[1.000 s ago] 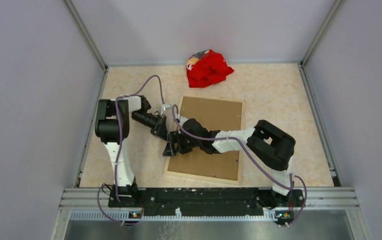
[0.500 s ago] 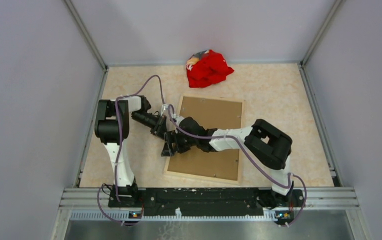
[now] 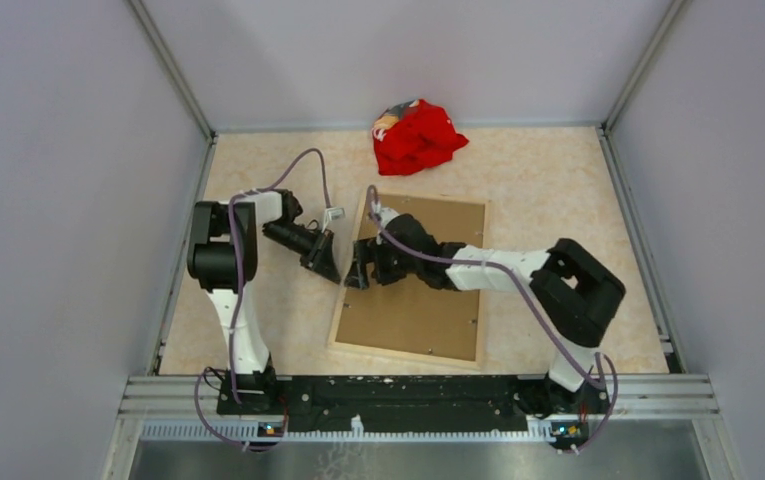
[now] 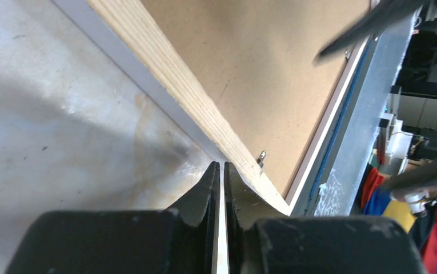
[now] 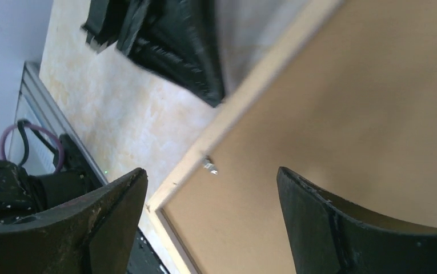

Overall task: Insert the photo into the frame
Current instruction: Install the photo frame at the center of the board.

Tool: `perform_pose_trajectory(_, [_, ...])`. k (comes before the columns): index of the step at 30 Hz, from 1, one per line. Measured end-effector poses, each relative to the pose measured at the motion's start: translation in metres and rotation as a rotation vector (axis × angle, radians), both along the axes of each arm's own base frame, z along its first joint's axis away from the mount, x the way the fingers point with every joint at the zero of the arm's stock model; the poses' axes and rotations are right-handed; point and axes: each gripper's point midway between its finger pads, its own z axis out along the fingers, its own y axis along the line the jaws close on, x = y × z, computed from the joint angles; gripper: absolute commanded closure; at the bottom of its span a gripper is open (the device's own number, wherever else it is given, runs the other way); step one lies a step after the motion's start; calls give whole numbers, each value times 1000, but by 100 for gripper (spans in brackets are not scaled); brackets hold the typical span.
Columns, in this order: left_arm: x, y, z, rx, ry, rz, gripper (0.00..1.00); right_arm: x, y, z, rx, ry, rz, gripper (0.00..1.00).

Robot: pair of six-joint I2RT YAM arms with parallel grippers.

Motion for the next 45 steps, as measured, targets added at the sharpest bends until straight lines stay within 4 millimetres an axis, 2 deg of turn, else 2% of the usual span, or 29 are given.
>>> perform_pose_trajectory(2, [1, 3, -1, 12, -18, -4, 88, 19, -25, 14, 17, -19, -74, 10])
perform_pose_trajectory(4, [0, 6, -3, 26, -38, -12, 89, 45, -63, 28, 26, -44, -192, 2])
perform_pose_trajectory(6, [-5, 10, -6, 40, -45, -20, 89, 67, -102, 35, 11, -62, -317, 1])
perform_pose_trajectory(10, [-17, 16, -13, 81, -70, -45, 89, 109, -197, 39, -108, -83, -638, 1])
perform_pose_trajectory(13, [-27, 17, -13, 119, -107, -81, 89, 124, -245, 32, -173, -72, -786, 1])
perform_pose_trajectory(16, [-35, 12, -14, 154, -158, -136, 89, 127, -288, 8, -241, -16, -893, 2])
perform_pose_trajectory(19, [-44, 7, -14, 186, -197, -193, 89, 128, -302, -9, -285, 16, -926, 2])
perform_pose_trajectory(23, [-49, 7, -14, 213, -235, -234, 89, 126, -303, -44, -352, 87, -913, 3])
perform_pose_trajectory(27, [-54, 7, -15, 224, -255, -264, 89, 148, -286, -40, -296, 76, -880, 6])
perform_pose_trajectory(34, [-78, 6, -16, 260, -275, -359, 89, 172, -252, -38, -215, 78, -801, 6])
perform_pose_trajectory(36, [-86, 7, -16, 267, -256, -383, 89, 176, -238, -38, -215, 72, -773, 6])
perform_pose_trajectory(45, [-130, 21, -17, 300, -134, -437, 89, 204, -143, -34, -195, 28, -588, 7])
